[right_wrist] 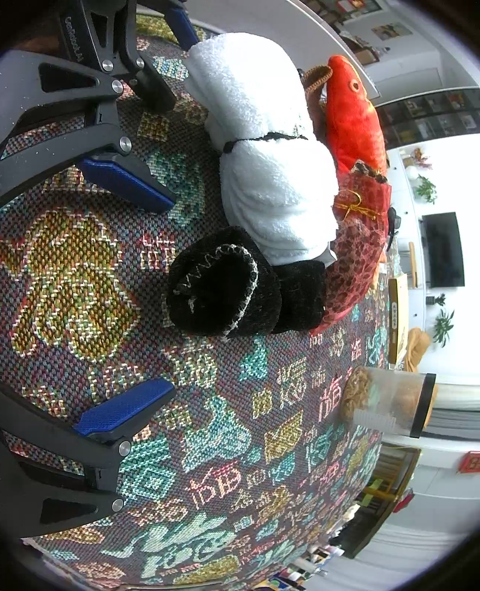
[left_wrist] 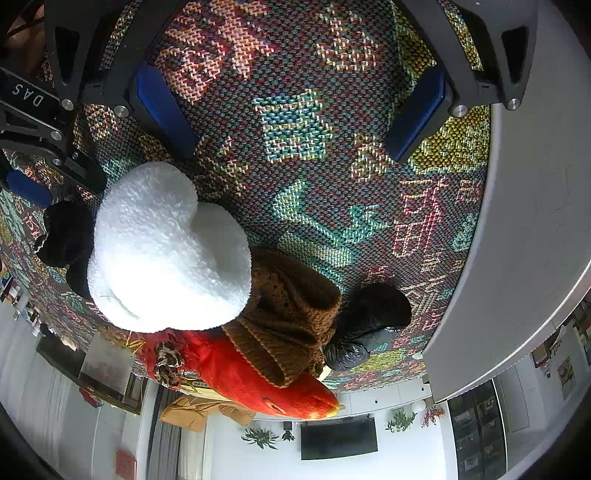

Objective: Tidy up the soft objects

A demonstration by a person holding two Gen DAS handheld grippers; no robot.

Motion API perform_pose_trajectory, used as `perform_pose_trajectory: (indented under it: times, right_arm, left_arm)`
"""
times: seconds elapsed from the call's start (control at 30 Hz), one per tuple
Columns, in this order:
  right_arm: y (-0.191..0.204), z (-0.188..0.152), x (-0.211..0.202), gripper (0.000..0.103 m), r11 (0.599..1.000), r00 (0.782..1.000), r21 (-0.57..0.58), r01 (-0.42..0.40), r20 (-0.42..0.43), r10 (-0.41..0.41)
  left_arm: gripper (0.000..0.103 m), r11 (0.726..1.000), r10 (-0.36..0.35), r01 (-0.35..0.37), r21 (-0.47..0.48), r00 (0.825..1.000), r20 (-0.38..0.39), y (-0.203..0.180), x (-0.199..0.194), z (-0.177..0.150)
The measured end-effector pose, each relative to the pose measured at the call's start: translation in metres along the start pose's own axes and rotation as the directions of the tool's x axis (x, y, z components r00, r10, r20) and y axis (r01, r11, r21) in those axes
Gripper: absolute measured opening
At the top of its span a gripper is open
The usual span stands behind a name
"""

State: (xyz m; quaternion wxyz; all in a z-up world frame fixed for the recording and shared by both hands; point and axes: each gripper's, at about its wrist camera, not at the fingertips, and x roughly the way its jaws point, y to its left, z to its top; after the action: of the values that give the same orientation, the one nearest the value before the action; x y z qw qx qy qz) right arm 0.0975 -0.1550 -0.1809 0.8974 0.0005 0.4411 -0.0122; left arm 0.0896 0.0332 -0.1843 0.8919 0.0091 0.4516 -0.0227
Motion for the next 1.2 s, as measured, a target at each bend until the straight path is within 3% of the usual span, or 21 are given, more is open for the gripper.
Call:
perform_pose_trajectory:
  times: [0.67,0.9,1.2]
  right_arm:
    - [0.000,-0.002,-0.002,0.093,1.000,1.000,0.006,0.007,0.000,-0.007]
    - [-0.019,-0.005,-0.008,0.093,0.994,0.999,0.099,0.054,0.000,-0.054]
    - [-0.021,-0.010,-0.012,0.093,0.992,0.997,0.104,0.073,-0.004,-0.073]
  left_arm:
    - [0.103,1.000,0.000,0.000,-0.001,1.000,0.001,0.000,0.000,0.000]
    - [0.103,1.000,0.000,0.000,-0.002,1.000,0.001,0.000,0.000,0.000]
    - [0.103,1.000,-0.009,0.009,0.022,1.000,-0.023,0.003,0.004,0.006]
